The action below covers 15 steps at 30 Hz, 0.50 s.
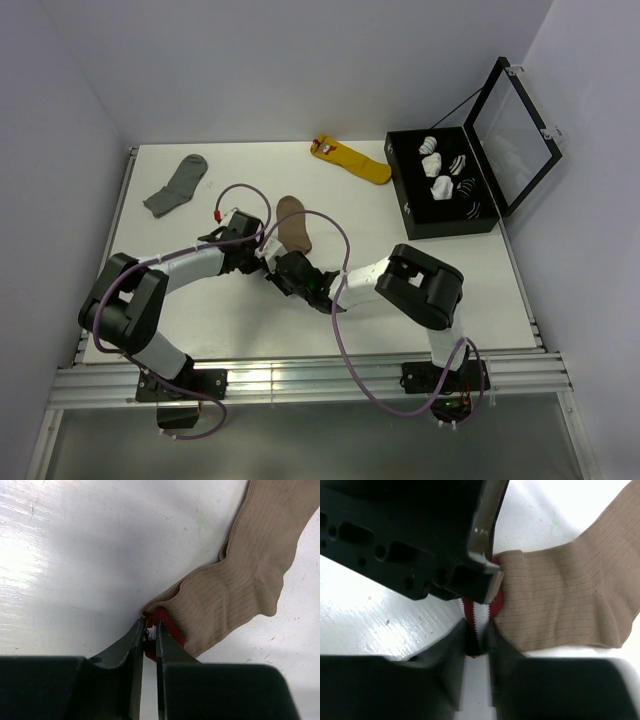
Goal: Roll the socks
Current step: Roll the sock at the center of the board.
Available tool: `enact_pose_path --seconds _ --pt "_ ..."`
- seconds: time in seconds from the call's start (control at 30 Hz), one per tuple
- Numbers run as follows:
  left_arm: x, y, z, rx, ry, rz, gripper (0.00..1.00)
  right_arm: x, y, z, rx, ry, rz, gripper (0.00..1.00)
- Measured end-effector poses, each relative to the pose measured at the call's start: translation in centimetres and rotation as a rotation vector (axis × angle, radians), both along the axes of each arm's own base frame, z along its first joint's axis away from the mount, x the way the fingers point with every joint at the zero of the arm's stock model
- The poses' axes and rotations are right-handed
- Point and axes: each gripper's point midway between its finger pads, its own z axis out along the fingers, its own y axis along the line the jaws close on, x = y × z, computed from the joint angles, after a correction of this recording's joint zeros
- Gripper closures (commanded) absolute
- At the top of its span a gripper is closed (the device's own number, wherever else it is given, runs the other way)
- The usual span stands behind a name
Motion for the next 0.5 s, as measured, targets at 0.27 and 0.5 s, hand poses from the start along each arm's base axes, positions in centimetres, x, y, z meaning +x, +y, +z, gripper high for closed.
enact_pose_path --seconds 0.27,0.5 --pt "0.1 0.2 0.0 0.003 -0.001 0.014 0.64 -0.1 -0.1 0.0 0.007 0.055 0.002 1.00" --pt "0.4 0.2 1.6 -0.044 -0.039 0.063 0.36 -0.2 -0.1 0.3 0.136 0.310 0.026 1.00"
